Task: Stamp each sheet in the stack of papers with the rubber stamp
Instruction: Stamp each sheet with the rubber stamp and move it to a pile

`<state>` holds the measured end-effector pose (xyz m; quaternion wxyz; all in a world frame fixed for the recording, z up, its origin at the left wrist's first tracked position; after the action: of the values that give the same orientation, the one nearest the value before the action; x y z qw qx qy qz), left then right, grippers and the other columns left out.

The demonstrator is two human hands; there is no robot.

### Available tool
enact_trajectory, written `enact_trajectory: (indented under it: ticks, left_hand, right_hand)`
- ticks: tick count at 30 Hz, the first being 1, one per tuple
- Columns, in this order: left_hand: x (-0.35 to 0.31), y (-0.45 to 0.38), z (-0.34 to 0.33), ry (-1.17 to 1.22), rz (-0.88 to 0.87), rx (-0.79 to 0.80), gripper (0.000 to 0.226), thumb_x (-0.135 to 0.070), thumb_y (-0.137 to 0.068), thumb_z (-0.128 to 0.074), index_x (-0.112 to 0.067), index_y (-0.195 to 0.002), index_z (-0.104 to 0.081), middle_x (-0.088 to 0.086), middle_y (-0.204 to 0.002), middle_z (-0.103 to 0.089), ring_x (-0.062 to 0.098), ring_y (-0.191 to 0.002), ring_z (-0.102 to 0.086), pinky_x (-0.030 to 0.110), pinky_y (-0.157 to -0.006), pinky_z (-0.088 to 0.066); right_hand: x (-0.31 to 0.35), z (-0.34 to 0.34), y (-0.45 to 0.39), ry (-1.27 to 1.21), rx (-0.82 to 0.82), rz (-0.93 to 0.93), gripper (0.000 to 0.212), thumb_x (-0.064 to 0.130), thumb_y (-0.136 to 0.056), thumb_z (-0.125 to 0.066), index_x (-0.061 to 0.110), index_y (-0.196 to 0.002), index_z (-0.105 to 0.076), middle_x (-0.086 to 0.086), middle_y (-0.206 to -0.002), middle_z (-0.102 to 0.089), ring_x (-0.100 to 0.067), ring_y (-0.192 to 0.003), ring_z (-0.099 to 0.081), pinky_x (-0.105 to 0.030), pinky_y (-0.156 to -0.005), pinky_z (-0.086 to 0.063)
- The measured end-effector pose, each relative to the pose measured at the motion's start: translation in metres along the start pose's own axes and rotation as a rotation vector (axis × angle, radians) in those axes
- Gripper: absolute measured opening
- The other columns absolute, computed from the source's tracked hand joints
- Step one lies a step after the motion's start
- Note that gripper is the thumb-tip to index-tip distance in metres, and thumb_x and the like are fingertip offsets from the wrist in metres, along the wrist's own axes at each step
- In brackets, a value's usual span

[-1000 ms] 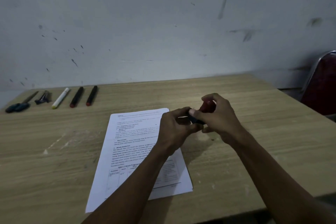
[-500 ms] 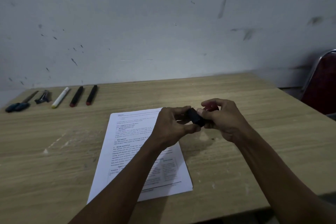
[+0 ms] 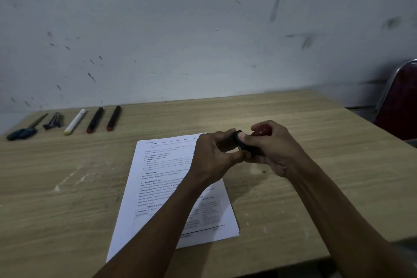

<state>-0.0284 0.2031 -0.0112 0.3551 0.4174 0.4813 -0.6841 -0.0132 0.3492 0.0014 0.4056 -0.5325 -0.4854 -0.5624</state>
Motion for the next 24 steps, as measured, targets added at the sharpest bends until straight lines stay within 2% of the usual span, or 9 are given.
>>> enact_trajectory:
  ticks: [3, 6, 8, 10, 13, 16, 19, 23, 24]
  left_hand:
    - [0.003, -0.001, 0.005, -0.016, 0.005, 0.005, 0.044, 0.004, -0.072, -0.076, -0.028, -0.102, -0.072, -0.005, -0.093, -0.075, 0.006, -0.090, -0.071, 0.026, -0.083, -0.057]
    - [0.006, -0.002, 0.009, 0.003, 0.033, -0.015, 0.038, 0.000, -0.075, -0.077, -0.024, -0.104, -0.074, 0.008, -0.086, -0.077, 0.013, -0.073, -0.070, 0.035, -0.074, -0.058]
    - [0.006, -0.003, 0.008, 0.046, 0.061, 0.015, 0.039, -0.001, -0.071, -0.081, -0.018, -0.106, -0.074, 0.011, -0.089, -0.076, 0.020, -0.079, -0.072, 0.035, -0.074, -0.058]
    - [0.007, -0.005, 0.008, 0.070, 0.085, 0.024, 0.044, 0.002, -0.065, -0.084, -0.014, -0.105, -0.074, 0.010, -0.092, -0.076, 0.022, -0.088, -0.073, 0.033, -0.077, -0.060]
    - [0.010, -0.010, 0.012, 0.060, 0.133, -0.020, 0.070, -0.004, -0.053, -0.092, -0.007, -0.118, -0.067, 0.009, -0.093, -0.075, 0.018, -0.087, -0.074, 0.028, -0.079, -0.058]
    - [0.022, -0.012, 0.015, -0.009, 0.178, -0.037, 0.075, -0.018, -0.039, -0.098, -0.014, -0.109, -0.071, 0.009, -0.099, -0.074, 0.017, -0.085, -0.074, 0.034, -0.084, -0.058]
    - [0.037, -0.012, 0.010, -0.153, 0.232, -0.010, 0.091, -0.036, -0.022, -0.098, -0.015, -0.106, -0.071, 0.003, -0.100, -0.074, 0.014, -0.087, -0.073, 0.039, -0.084, -0.059]
    - [0.040, -0.015, -0.005, -0.448, 0.178, 0.081, 0.084, -0.035, -0.034, -0.098, -0.015, -0.110, -0.068, -0.003, -0.107, -0.065, 0.011, -0.096, -0.063, 0.026, -0.080, -0.055]
    - [0.038, -0.017, -0.009, -0.507, 0.149, 0.102, 0.082, -0.037, -0.039, -0.097, -0.015, -0.112, -0.067, -0.002, -0.109, -0.064, 0.013, -0.099, -0.062, 0.027, -0.082, -0.054]
  right_hand:
    - [0.001, 0.006, 0.001, -0.051, 0.038, -0.052, 0.046, 0.002, -0.078, -0.077, 0.002, -0.117, -0.051, -0.019, -0.103, -0.062, -0.033, -0.074, -0.070, -0.039, -0.058, -0.058]
    - [0.003, 0.007, 0.003, -0.086, 0.093, -0.076, 0.046, 0.001, -0.078, -0.077, 0.002, -0.116, -0.052, -0.027, -0.100, -0.065, -0.031, -0.062, -0.068, -0.036, -0.054, -0.056]
    - [0.002, 0.006, 0.001, -0.087, 0.074, -0.055, 0.045, 0.002, -0.075, -0.079, 0.003, -0.112, -0.053, -0.026, -0.103, -0.064, -0.029, -0.061, -0.069, -0.036, -0.056, -0.056]
    - [-0.002, 0.005, -0.002, -0.104, 0.053, -0.051, 0.043, 0.003, -0.075, -0.080, 0.003, -0.109, -0.053, -0.026, -0.107, -0.063, -0.030, -0.067, -0.070, -0.038, -0.058, -0.056]
    - [-0.008, 0.009, -0.004, -0.134, 0.010, -0.069, 0.042, 0.003, -0.076, -0.079, 0.003, -0.109, -0.052, -0.025, -0.109, -0.064, -0.033, -0.080, -0.071, -0.042, -0.060, -0.059]
    - [-0.011, 0.016, -0.006, -0.166, -0.025, -0.082, 0.042, 0.002, -0.078, -0.078, 0.004, -0.110, -0.050, -0.026, -0.099, -0.067, -0.035, -0.076, -0.071, -0.043, -0.061, -0.059]
    - [-0.013, 0.020, -0.008, -0.157, -0.048, -0.079, 0.042, 0.002, -0.077, -0.078, 0.006, -0.108, -0.049, -0.028, -0.090, -0.067, -0.038, -0.074, -0.069, -0.044, -0.062, -0.059]
    - [-0.017, 0.026, -0.009, -0.157, -0.079, -0.071, 0.044, 0.002, -0.078, -0.078, 0.006, -0.109, -0.048, -0.026, -0.086, -0.066, -0.038, -0.074, -0.068, -0.046, -0.067, -0.060]
    - [-0.017, 0.027, -0.010, -0.158, -0.088, -0.072, 0.044, 0.001, -0.078, -0.078, 0.007, -0.110, -0.048, -0.025, -0.087, -0.066, -0.038, -0.073, -0.068, -0.045, -0.065, -0.061]
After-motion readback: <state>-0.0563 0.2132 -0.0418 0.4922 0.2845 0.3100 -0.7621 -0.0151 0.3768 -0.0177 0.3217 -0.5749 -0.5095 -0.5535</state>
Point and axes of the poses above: each hand's wrist, its own y-axis away from the middle knuckle, its own z-axis out of the back of the hand, x = y × z, the point moved 4 cm from there along -y, towards the middle knuckle
